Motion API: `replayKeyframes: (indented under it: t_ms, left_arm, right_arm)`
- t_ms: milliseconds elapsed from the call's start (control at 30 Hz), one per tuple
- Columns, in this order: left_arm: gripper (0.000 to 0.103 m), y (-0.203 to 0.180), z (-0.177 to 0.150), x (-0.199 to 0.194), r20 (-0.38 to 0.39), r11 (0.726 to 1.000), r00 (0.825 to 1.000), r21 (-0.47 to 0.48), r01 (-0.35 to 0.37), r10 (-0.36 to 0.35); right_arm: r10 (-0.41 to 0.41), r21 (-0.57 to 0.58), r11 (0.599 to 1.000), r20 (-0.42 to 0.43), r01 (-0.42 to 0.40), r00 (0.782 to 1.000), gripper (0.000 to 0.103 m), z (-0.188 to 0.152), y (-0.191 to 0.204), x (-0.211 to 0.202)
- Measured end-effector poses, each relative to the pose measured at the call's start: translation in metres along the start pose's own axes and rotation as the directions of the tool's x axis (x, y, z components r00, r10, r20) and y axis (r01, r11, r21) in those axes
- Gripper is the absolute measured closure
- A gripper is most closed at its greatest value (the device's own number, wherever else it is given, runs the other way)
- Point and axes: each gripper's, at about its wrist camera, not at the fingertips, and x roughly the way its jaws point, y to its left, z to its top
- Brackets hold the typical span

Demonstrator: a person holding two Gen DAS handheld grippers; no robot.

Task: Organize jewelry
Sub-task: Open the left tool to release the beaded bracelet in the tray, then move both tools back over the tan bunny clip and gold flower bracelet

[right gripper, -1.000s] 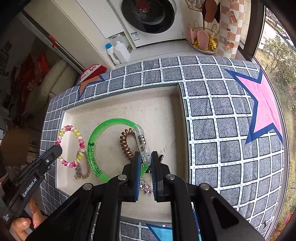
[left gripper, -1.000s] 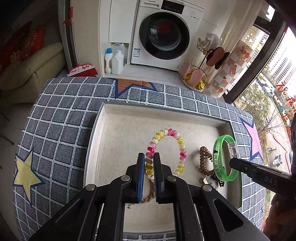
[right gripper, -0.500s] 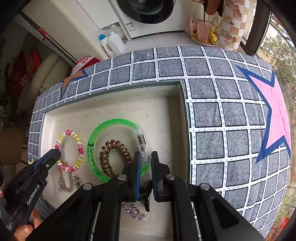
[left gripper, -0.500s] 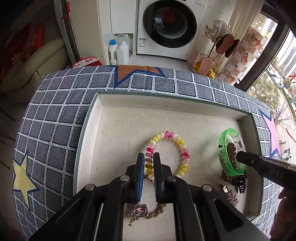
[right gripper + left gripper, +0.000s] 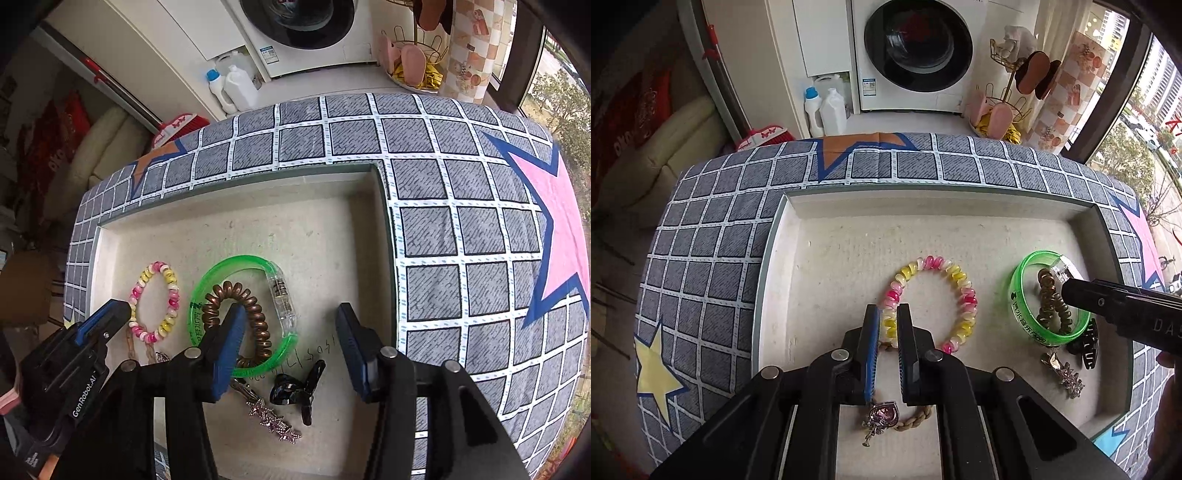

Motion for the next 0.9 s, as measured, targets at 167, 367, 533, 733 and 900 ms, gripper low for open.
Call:
replayKeyframes:
  t_ms: [167, 367, 533, 733, 900]
  left_arm:
    - [0.081, 0.005, 0.0, -0.008, 0.01, 1.0, 1.0, -0.01, -0.008, 0.008]
    - [0.081, 0.008, -0.005, -0.025, 0.046, 1.0, 0.999, 0.004, -0.01, 0.01]
    - [0.081, 0.009, -0.015, -0.04, 0.063, 1.0, 0.998, 0.01, 0.003, -0.004]
    - [0.081, 0.016, -0.03, -0.055, 0.065, 1.0, 0.998, 0.01, 0.015, -0.016]
    - [0.074, 0.024, -0.044, -0.07, 0.072, 1.0, 0.997, 0.002, 0.017, -0.017]
  right_arm:
    - [0.06, 0.012, 0.998, 0.035, -0.06, 0.998, 0.045, -0.002, 0.002, -0.013]
    - [0.11, 0.054, 0.992, 0.082, -0.115, 0.991, 0.038, -0.009, 0.0, -0.033]
    - [0.123, 0.052, 0.99, 0.108, -0.13, 0.986, 0.034, -0.022, 0.003, -0.048]
    - [0.131, 0.049, 0.989, 0.132, -0.139, 0.982, 0.029, -0.038, 0.009, -0.066]
    - [0.13, 0.043, 0.989, 0.151, -0.138, 0.98, 0.027, -0.055, 0.014, -0.081]
